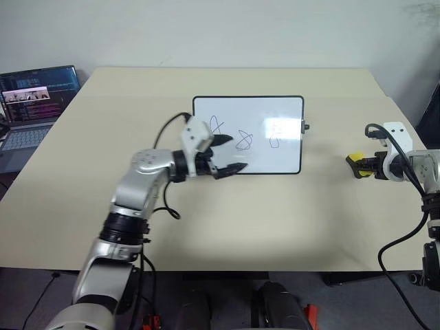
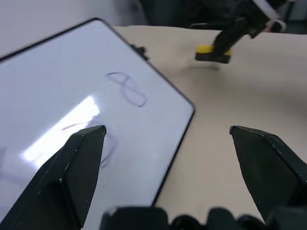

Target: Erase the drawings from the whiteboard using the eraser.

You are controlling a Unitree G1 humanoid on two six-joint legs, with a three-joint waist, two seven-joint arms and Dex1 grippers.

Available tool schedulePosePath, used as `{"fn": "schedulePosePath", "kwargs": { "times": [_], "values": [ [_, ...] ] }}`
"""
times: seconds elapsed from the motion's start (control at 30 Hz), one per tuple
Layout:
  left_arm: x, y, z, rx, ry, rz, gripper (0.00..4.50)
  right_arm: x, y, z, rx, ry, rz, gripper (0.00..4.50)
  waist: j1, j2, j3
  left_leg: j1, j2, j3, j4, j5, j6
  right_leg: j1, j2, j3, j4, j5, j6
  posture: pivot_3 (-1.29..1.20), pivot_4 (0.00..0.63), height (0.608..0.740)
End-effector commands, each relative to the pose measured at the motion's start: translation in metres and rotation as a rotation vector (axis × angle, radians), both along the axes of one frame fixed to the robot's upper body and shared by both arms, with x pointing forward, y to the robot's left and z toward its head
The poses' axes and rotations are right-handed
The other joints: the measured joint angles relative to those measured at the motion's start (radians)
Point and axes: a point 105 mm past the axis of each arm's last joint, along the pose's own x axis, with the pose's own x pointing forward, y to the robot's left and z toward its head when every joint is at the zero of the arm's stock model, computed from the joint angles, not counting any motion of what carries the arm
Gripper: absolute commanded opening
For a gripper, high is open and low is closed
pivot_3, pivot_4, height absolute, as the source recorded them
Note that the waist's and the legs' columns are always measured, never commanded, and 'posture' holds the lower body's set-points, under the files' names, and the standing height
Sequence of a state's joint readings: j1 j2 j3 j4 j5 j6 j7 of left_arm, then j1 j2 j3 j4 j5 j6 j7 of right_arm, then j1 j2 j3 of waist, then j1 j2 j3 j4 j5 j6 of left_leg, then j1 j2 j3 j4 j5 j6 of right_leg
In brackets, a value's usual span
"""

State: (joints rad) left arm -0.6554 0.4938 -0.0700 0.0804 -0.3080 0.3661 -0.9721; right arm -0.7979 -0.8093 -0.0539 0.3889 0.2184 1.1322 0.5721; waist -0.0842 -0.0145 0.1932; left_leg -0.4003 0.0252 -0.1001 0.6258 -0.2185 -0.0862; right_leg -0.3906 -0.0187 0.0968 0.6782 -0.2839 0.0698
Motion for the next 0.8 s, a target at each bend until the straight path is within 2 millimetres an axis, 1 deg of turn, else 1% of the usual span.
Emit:
{"fn": "schedulePosePath", "kwargs": {
  "times": [0.03,0.1,0.17,0.23,0.3,0.33,0.4,0.47,0.5,0.57,0.63,0.7,0.73,0.8],
  "values": [
    [-0.007,0.02,0.018,-0.007,-0.051,0.03,4.5,0.0,0.003,0.025,-0.032,-0.07,0.018,0.98,0.003,0.0,0.0,0.0,0.0,0.0,0.0,0.0,0.0,0.0,0.0,0.0,0.0,0.0,0.0,0.0,0.15,0.74],
    [-0.003,0.055,0.02,0.011,-0.052,0.144,4.5,0.0,0.011,0.046,-0.051,-0.126,0.039,0.98,0.002,0.0,0.0,0.0,0.0,-0.001,-0.001,0.0,0.0,0.0,0.0,-0.001,0.0,0.0,0.0,0.0,0.15,0.74],
    [-0.002,0.08,0.018,0.035,-0.047,0.228,4.5,0.001,0.022,0.064,-0.07,-0.181,0.064,0.98,-0.003,0.001,0.001,0.0,0.001,0.0,-0.002,0.0,0.0,-0.002,0.0,-0.001,0.0,0.0,-0.001,0.0,0.15,0.74],
    [-0.002,0.091,0.014,0.055,-0.042,0.266,4.5,0.003,0.031,0.076,-0.083,-0.225,0.088,0.98,-0.005,0.001,0.001,0.0,0.001,0.0,-0.002,0.0,0.0,-0.002,0.0,0.0,0.001,0.0,-0.001,0.0,0.15,0.74],
    [-0.003,0.102,0.009,0.062,-0.036,0.315,4.5,0.008,0.052,0.097,-0.094,-0.295,0.142,0.98,-0.004,0.001,0.001,0.0,0.001,0.0,-0.002,0.0,0.0,-0.002,0.0,0.0,0.0,-0.001,0.0,0.0,0.15,0.74],
    [-0.002,0.106,0.007,0.063,-0.033,0.336,4.5,0.01,0.062,0.105,-0.095,-0.322,0.167,0.98,-0.004,0.001,0.001,0.0,0.001,0.001,-0.002,0.0,0.0,-0.002,0.0,0.0,0.0,-0.003,0.003,0.0,0.15,0.74],
    [-0.001,0.111,0.002,0.079,-0.029,0.366,4.5,0.014,0.082,0.119,-0.1,-0.369,0.217,0.98,-0.003,0.001,0.001,0.0,0.001,0.0,-0.002,0.0,0.0,-0.002,0.0,0.0,0.001,-0.003,0.003,0.0,0.15,0.74],
    [-0.003,0.11,-0.002,0.074,-0.02,0.37,4.5,0.019,0.113,0.135,-0.075,-0.433,0.293,0.98,-0.002,0.001,0.001,-0.001,0.001,0.0,-0.002,0.0,0.0,-0.003,0.001,-0.001,0.001,-0.002,0.002,0.0,0.15,0.74],
    [-0.003,0.11,-0.003,0.072,-0.018,0.372,4.5,0.02,0.127,0.14,-0.059,-0.454,0.327,0.98,-0.003,0.001,0.001,-0.001,0.001,0.0,-0.002,0.0,0.0,-0.003,0.0,-0.001,0.001,-0.002,0.002,0.0,0.15,0.74],
    [-0.004,0.111,-0.006,0.08,-0.02,0.388,4.5,0.022,0.173,0.145,-0.002,-0.496,0.436,0.98,-0.004,0.001,0.001,-0.001,0.001,0.0,-0.003,0.0,0.0,-0.004,0.0,0.0,0.001,0.0,-0.001,0.0,0.15,0.74],
    [-0.004,0.113,-0.005,0.074,-0.037,0.408,4.5,0.02,0.217,0.141,0.02,-0.529,0.554,0.98,-0.007,0.001,0.001,-0.001,0.002,0.0,-0.003,0.0,0.0,-0.005,0.001,0.0,0.002,-0.001,-0.001,0.0,0.15,0.74],
    [-0.002,0.113,-0.003,0.065,-0.059,0.427,4.5,0.018,0.245,0.135,0.034,-0.551,0.62,0.98,-0.005,0.001,0.001,-0.002,0.002,0.0,-0.004,0.0,0.0,-0.006,0.001,-0.001,0.002,-0.001,-0.002,0.0,0.15,0.74],
    [-0.002,0.113,-0.002,0.061,-0.063,0.431,4.5,0.018,0.251,0.134,0.039,-0.562,0.629,0.98,-0.004,0.001,0.001,-0.003,0.002,0.0,-0.004,0.0,0.0,-0.007,0.001,-0.001,0.002,-0.001,-0.002,0.0,0.15,0.74],
    [-0.001,0.112,0.0,0.059,-0.086,0.438,4.5,0.018,0.276,0.13,0.008,-0.587,0.683,0.98,0.003,0.001,0.001,-0.008,0.002,-0.001,-0.003,0.0,0.0,-0.012,0.001,-0.002,0.002,-0.001,-0.002,0.0,0.15,0.74]
  ]
}}
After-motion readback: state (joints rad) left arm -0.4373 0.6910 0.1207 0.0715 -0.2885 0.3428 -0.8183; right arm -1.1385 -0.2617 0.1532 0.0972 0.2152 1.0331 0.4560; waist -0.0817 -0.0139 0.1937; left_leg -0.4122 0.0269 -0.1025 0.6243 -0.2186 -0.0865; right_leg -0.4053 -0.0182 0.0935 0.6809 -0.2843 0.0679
